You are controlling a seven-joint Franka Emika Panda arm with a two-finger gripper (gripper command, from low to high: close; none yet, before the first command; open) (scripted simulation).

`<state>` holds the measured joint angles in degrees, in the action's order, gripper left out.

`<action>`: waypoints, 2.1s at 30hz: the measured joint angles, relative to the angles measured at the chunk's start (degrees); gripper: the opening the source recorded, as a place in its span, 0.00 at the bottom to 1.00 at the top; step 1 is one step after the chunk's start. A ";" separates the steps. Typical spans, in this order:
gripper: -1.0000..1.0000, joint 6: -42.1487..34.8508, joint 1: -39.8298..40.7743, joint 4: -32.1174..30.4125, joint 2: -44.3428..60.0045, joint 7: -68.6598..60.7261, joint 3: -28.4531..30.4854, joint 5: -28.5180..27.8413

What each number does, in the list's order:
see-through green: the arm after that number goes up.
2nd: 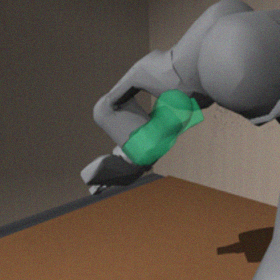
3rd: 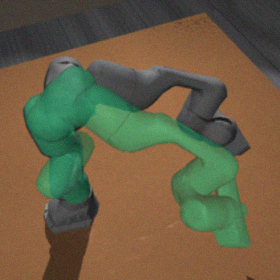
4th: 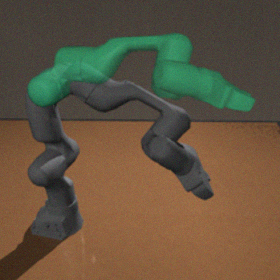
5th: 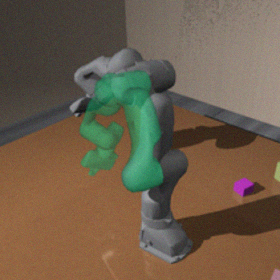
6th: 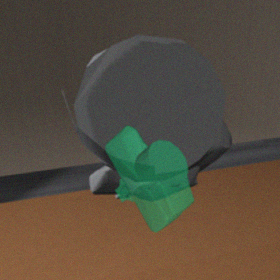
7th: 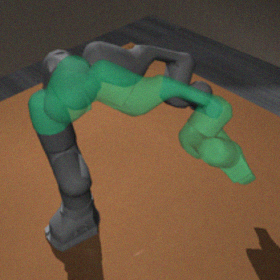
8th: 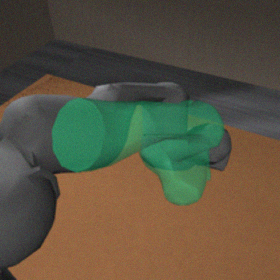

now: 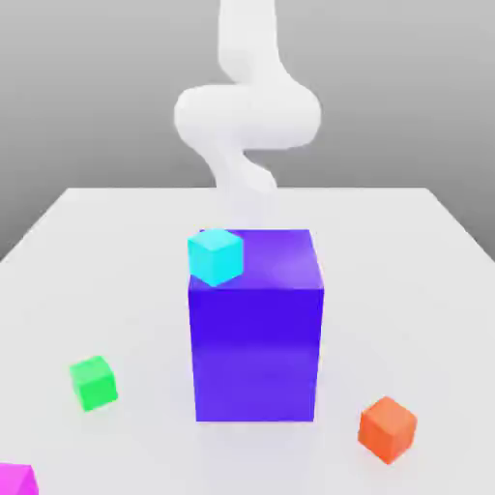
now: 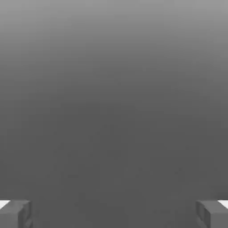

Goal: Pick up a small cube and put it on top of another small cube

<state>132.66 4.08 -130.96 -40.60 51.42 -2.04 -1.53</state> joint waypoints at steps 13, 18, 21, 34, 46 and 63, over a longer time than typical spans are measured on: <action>0.50 4.46 15.43 4.32 27.56 30.97 -5.33 -10.43; 0.50 6.34 18.62 5.90 37.83 41.58 -3.87 -12.77; 0.50 7.69 20.60 6.79 43.80 47.06 -2.96 -12.84; 0.50 15.42 26.21 10.28 67.58 61.67 0.04 -0.96; 0.00 19.79 26.40 11.61 73.58 62.23 0.22 -0.48; 0.00 18.05 29.37 -17.51 42.43 73.83 0.78 5.43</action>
<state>150.71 33.45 -148.47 1.83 125.25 -1.26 3.90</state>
